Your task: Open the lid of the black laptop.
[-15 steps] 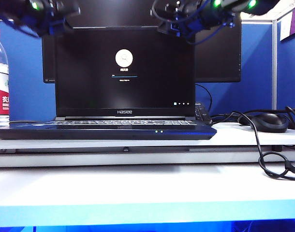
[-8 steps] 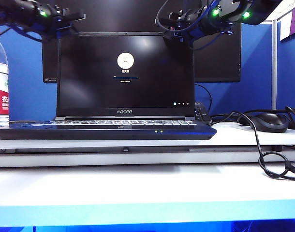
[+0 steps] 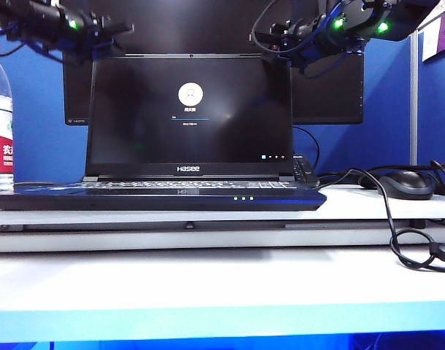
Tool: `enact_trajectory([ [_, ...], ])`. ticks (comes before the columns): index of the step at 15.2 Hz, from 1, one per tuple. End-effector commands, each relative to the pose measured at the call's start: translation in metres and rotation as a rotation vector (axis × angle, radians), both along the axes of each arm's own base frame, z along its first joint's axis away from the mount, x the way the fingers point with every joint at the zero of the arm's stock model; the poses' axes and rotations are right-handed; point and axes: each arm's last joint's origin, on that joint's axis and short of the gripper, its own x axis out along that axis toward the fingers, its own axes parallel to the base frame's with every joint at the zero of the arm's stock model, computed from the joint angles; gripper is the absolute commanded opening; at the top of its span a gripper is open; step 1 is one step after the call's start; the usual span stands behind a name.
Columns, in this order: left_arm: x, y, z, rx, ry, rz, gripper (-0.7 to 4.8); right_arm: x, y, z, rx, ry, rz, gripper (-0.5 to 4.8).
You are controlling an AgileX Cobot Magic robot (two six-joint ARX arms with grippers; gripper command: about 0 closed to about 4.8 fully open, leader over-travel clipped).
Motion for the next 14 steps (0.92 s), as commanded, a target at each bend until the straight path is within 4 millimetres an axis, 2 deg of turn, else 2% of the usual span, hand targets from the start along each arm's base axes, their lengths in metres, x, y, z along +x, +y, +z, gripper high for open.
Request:
enact_trajectory([
  [1,-0.001,-0.001,0.000,0.009,0.027,-0.030,-0.05,-0.003,-0.002,0.008,0.028,0.016,0.048,-0.04],
  [4,-0.016,0.003,0.010,0.027,0.142,-0.002,-0.05,-0.024,-0.007,0.026,0.031,0.049,0.063,-0.04],
  [7,-0.060,0.010,0.048,0.030,0.157,-0.015,-0.05,-0.070,-0.020,0.040,0.044,0.085,0.085,-0.04],
  [8,-0.081,0.013,0.059,0.009,0.154,-0.016,-0.05,-0.096,-0.028,0.044,0.042,0.094,0.084,-0.04],
  [9,-0.110,0.018,0.072,-0.037,0.152,-0.036,-0.05,-0.123,-0.037,0.046,0.045,0.089,0.080,-0.04],
  [10,-0.140,0.022,0.082,-0.070,0.134,-0.058,-0.05,-0.155,-0.047,0.051,0.048,0.078,0.076,-0.04],
  [11,-0.180,0.028,0.090,-0.082,0.084,-0.090,-0.05,-0.191,-0.058,0.056,0.053,0.058,0.077,-0.04],
  [12,-0.215,0.031,0.090,-0.088,0.037,-0.102,-0.04,-0.223,-0.068,0.060,0.059,0.038,0.078,-0.04],
  [14,-0.269,0.035,0.069,-0.102,-0.006,-0.134,-0.05,-0.278,-0.085,0.061,0.065,0.013,0.078,-0.04],
])
